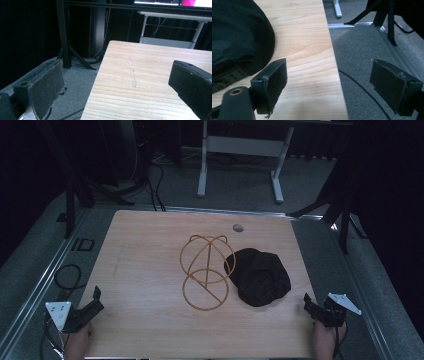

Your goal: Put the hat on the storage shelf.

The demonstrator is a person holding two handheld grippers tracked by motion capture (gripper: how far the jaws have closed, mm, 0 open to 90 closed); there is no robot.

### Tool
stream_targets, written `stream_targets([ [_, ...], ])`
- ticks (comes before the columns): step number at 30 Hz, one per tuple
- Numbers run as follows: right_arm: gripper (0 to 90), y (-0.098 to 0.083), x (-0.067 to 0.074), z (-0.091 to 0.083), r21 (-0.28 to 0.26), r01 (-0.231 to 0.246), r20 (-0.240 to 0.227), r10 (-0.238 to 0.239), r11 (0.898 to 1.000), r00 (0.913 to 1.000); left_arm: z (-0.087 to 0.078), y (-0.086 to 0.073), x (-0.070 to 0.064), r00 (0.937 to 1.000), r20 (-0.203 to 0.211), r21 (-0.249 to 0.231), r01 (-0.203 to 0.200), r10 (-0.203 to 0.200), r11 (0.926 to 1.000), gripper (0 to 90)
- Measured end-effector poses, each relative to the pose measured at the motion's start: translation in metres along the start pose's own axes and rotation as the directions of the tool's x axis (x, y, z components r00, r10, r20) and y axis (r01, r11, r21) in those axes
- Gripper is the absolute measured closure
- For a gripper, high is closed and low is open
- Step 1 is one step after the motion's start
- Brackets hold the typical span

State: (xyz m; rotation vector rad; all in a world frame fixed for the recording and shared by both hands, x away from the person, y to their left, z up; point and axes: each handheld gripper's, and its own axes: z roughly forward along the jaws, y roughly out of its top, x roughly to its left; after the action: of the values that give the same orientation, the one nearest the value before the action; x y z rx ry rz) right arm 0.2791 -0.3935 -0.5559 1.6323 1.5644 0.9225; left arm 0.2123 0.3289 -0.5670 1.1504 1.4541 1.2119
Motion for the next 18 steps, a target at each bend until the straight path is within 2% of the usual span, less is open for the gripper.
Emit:
stream_targets([
  [14,14.2,0.0001,-0.0002,0.0002,0.004,0.002,-0.024,-0.002,1.000,0.9997,-0.0001,0.0000,0.0002,1.0000,0.000,0.000,0.003,-0.003,1.0000,0.5],
  [18,13.6,0.0014,0.0020,0.0017,-0.001,0.039,-0.038,-0.039,0.999,0.9985,-0.0001,0.0000,0.0003,1.0000,-0.001,0.000,0.005,-0.005,1.0000,0.5],
])
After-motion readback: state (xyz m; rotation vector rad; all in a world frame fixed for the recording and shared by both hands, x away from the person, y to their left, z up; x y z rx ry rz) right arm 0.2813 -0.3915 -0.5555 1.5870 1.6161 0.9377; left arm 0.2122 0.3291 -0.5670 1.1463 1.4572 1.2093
